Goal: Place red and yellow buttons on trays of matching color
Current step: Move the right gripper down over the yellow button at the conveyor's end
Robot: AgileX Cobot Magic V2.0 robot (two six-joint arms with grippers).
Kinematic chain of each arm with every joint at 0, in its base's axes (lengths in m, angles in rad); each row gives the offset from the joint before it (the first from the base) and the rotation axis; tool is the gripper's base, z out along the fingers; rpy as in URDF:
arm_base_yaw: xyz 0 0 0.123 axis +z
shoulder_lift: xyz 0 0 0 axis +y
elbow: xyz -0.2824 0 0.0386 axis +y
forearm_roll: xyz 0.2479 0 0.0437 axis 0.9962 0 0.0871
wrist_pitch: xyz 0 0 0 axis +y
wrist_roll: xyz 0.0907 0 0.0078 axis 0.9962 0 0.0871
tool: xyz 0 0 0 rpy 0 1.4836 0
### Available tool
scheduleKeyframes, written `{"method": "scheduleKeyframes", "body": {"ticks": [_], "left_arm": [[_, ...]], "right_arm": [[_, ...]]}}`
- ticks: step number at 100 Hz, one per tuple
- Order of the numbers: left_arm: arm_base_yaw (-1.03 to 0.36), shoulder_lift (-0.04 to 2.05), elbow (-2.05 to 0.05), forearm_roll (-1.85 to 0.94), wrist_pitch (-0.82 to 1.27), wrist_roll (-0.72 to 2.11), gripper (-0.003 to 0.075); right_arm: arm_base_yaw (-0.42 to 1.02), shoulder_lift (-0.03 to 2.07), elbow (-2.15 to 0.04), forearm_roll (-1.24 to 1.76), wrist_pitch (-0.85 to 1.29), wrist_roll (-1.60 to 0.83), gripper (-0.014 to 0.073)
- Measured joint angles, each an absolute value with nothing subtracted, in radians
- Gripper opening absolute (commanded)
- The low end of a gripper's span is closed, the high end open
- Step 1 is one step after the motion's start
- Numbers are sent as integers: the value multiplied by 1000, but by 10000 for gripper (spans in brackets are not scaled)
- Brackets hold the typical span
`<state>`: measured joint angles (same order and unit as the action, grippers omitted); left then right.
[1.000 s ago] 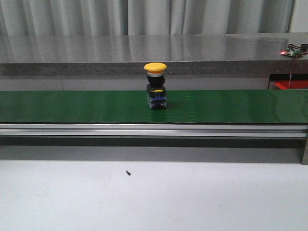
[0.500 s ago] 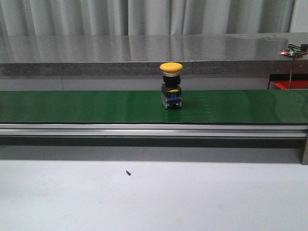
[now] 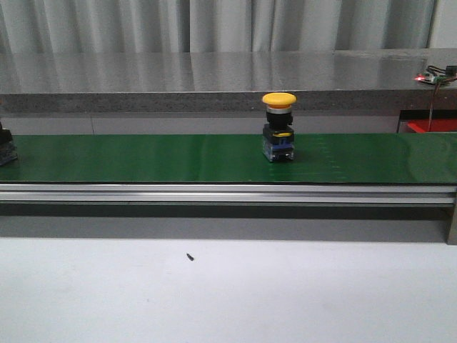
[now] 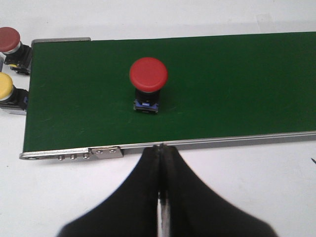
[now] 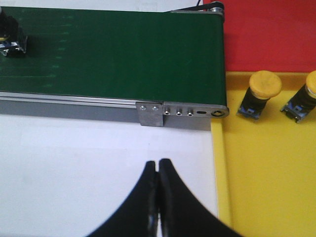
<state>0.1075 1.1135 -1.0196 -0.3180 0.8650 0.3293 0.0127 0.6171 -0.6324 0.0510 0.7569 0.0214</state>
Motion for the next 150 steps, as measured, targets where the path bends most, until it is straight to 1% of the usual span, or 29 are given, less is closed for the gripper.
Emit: {"method": "scheduleKeyframes", "body": {"ticks": [23,61,80,88,95,99,104,107,109,114,123,126,135,150], "left_arm": [[103,1022,-924,-316,846,329,-20],[39,858,-760,-316,790,330,-20],[39,802,-744,-310,785,330,-20],[39,795,-744,-308,783,330,-20],[39,793,-744,-308,783,330,-20],[39,793,-744,-308,783,330,-20],[39,793,-744,-308,783,330,-20],[39,793,-744,-308,783,330,-20],[39,793,-744,-308,783,330,-20],[39,793,-744,-308,783,330,-20],[39,793,-744,-308,783,330,-20],[39,793,-744,-308,783,330,-20],[39,793,-744,-308,783,330,-20],[39,793,-744,-308,783,330,-20]], "right_arm": [[13,617,-632,51,758,21,-67],[13,617,-632,51,758,21,-67],[13,633,-638,51,758,21,-67],[13,673,-664,53,768,21,-51],[13,724,-701,61,780,21,17],[13,759,-729,63,790,21,90],[13,804,-764,71,803,21,200],[13,838,-784,74,811,21,291],[13,852,-800,79,816,21,328],[13,908,-838,86,832,21,472],[13,996,-910,99,861,21,640],[13,1032,-933,104,873,21,668],[17,1123,-1015,116,917,21,643],[58,1263,-1165,120,990,21,644]]}}
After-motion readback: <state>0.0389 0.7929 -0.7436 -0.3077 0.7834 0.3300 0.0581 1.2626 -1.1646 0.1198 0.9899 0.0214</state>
